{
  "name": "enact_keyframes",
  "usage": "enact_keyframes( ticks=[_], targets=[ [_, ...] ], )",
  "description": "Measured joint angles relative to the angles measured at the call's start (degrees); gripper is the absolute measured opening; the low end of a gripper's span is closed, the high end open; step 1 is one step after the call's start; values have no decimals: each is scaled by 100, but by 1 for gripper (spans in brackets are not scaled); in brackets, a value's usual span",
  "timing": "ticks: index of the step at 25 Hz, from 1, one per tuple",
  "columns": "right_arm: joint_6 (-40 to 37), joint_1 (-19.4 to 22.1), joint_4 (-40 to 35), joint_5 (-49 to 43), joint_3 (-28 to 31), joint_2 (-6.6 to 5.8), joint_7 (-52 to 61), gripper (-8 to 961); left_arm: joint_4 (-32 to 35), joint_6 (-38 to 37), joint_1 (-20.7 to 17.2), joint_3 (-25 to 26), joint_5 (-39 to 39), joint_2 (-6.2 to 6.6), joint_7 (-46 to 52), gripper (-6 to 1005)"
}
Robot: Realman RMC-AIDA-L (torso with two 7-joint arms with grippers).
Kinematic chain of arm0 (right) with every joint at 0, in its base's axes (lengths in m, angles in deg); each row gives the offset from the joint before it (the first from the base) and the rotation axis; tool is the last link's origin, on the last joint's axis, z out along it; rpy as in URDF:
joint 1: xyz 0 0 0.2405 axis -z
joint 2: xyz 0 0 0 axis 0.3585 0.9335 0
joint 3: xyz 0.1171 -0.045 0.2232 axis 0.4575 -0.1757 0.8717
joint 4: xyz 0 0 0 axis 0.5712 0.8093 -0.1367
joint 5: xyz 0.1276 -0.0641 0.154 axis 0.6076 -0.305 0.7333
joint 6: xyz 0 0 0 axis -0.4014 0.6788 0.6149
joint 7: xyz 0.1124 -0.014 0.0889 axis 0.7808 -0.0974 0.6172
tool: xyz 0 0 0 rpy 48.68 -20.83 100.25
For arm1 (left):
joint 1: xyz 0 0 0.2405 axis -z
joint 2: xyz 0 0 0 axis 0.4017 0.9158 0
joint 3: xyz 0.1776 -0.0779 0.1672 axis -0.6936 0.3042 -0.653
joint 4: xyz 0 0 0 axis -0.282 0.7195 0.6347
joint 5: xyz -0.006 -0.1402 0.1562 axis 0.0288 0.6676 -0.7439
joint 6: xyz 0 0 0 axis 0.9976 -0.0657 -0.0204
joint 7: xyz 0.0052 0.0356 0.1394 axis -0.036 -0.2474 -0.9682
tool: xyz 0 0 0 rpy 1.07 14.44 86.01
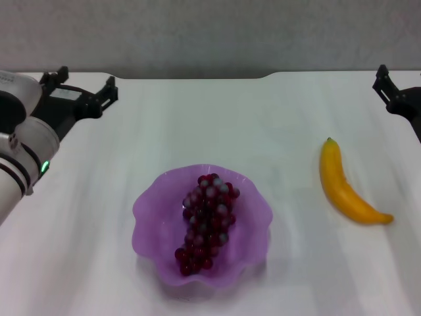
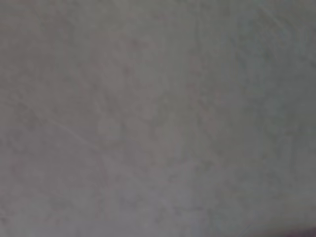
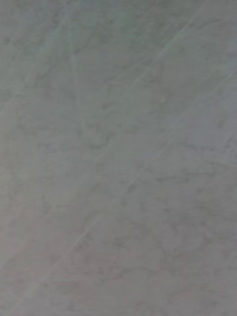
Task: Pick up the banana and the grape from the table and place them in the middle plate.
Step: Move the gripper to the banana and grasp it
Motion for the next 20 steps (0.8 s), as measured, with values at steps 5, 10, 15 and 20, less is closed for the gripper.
enact_keyframes(
  ticks=[5,10,15,20],
  targets=[
    [23,-13,0,2,-1,0,4,892,-824,-713,323,10,11,-4,71,893],
    [34,-20,4,3,9,-6,4,892,-1301,-791,550,266,21,6,414,893],
    [39,-38,3,2,10,-9,20,892,-2031,-1385,838,358,12,-2,436,893],
    [54,-91,39,2,-15,-23,235,892,-2409,-1808,976,315,-12,-8,520,893]
  ],
)
